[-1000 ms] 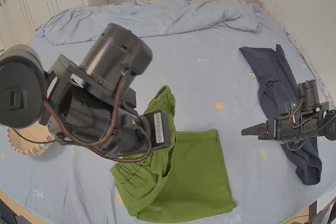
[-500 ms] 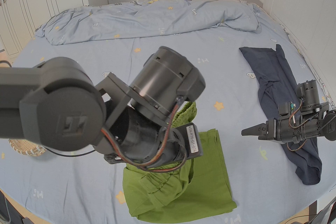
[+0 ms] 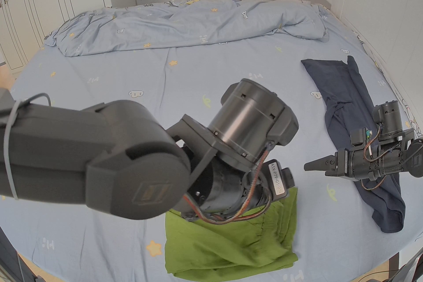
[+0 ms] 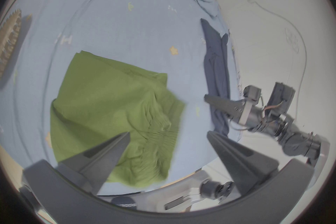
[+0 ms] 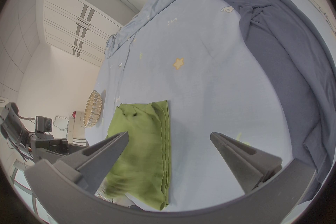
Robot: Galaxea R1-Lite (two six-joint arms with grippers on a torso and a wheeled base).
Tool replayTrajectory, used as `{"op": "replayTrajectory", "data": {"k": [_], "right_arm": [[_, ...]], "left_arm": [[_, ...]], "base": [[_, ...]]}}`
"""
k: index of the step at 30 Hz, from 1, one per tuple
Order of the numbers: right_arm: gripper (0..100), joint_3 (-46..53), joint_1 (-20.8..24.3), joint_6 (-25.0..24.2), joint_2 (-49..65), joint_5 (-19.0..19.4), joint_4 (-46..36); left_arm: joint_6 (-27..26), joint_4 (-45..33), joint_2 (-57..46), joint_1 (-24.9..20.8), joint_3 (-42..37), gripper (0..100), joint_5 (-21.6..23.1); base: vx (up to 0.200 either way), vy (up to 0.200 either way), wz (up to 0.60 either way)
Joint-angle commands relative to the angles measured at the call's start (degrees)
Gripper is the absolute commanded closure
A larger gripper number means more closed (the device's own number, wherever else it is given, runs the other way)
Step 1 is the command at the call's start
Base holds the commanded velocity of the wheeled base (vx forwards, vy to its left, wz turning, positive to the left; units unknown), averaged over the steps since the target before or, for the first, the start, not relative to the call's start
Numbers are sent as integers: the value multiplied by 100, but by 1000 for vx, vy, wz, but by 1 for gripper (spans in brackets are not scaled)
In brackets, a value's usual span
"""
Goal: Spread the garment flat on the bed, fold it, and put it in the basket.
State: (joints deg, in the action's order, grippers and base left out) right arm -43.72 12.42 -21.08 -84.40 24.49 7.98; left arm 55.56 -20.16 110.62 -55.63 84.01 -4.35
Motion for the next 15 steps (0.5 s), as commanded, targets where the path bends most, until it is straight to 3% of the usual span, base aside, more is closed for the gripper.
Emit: {"op": "replayTrajectory", "data": {"k": [1,6,8,11,13,14,15], "right_arm": [[0,3,15,7,-7,-6,1],[0,3,50,-2,2,12,1],[0,-5,138,-46,55,56,-34],[0,-5,533,-107,292,56,-87],[0,-14,876,-265,415,65,-166],[0,-14,902,-274,424,65,-174],[0,-41,1175,-415,538,82,-201]], "left_arm": [[561,716,320,-150,-77,0,-101],[719,900,267,-10,-288,0,-136],[649,900,-75,342,-561,0,-22],[438,909,-620,834,-965,0,567],[25,918,-1086,1440,-1440,0,1217],[-2,926,-1113,1484,-1475,0,1253],[-406,953,-1376,2065,-1861,0,1798]], "base": [[0,0,0],[0,0,0],[0,0,0],[0,0,0],[0,0,0],[0,0,0],[0,0,0]]}}
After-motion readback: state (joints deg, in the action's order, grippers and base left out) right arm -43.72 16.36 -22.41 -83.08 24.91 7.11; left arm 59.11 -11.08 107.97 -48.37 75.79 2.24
